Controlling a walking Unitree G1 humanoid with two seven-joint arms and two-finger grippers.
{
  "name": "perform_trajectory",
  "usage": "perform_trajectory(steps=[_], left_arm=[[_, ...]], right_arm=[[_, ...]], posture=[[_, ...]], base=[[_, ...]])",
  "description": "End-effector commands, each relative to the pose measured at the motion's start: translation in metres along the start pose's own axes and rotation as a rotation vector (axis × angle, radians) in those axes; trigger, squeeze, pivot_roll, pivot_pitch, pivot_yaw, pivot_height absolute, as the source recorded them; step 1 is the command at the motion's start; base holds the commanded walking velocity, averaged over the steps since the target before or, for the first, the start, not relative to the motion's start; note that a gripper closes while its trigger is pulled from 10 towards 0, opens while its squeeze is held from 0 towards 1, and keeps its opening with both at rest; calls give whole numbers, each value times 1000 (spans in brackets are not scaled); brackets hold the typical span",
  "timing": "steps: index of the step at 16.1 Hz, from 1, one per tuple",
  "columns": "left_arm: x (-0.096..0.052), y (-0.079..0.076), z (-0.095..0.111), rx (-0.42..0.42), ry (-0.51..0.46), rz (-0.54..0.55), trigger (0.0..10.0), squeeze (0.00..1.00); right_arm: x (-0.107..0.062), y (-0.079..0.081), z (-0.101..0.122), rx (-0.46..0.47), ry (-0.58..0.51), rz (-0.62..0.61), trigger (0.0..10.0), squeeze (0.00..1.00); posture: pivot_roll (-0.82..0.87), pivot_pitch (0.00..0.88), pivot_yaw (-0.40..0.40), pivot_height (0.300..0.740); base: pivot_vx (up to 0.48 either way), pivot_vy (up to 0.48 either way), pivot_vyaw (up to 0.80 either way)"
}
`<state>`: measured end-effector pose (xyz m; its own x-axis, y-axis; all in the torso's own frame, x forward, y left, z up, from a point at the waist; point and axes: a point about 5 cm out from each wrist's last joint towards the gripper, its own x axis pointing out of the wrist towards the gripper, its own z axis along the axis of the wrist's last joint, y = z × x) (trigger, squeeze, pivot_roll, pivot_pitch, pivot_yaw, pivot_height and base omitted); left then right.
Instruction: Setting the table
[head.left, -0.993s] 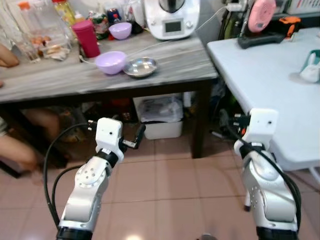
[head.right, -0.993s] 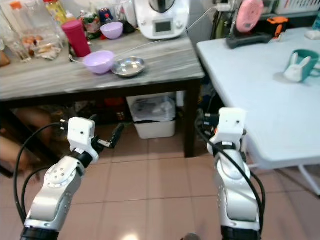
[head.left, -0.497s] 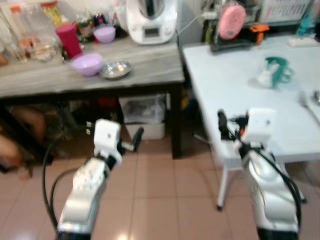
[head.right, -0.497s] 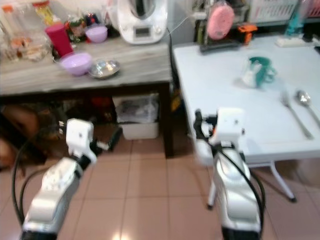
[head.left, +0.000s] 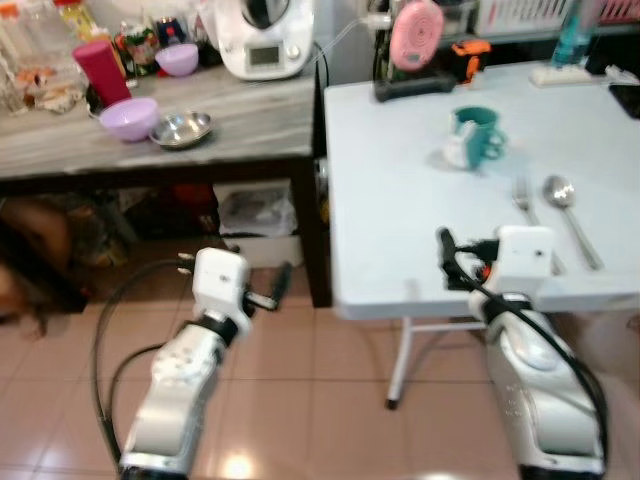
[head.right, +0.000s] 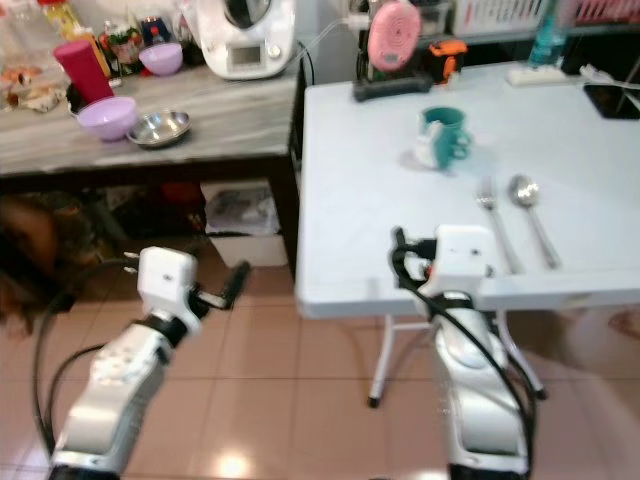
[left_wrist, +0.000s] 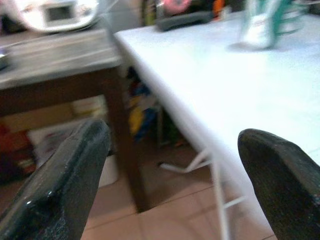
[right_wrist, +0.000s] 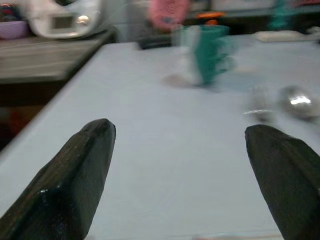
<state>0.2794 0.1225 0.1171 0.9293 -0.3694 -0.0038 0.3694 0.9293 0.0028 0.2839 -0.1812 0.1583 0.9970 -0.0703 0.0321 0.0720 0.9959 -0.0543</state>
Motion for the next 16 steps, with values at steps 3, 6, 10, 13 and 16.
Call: perform_trajectory(steps=[3,6,10,13,16], left_arm=[[1,9,6,19,-15,20,10000,0],[0,9,6,5,-19,13,10000,0],[-1,8,6,-8,-22,6,10000,0],[-1,7,6,5,-15,-4,10000,0],[-1,7,5,0,-11,-5,10000,0]], right_arm=[[1,6,0,6,7,9,10000,0],[1,8,0,-41,-1,-11,10000,0],[2,6,-1,-35,1,-27,10000,0],[1,9,-3,-30,13,-19,10000,0],[2,9,-3,-15,13,-12,10000,0]], posture=[[-245,70,115,740],[-245,69,121,740],[-243,64,127,740],[-239,63,128,740],[-238,62,126,740]], base=[[0,-420,0],[0,0,0],[0,0,0],[0,0,0],[0,-419,0]])
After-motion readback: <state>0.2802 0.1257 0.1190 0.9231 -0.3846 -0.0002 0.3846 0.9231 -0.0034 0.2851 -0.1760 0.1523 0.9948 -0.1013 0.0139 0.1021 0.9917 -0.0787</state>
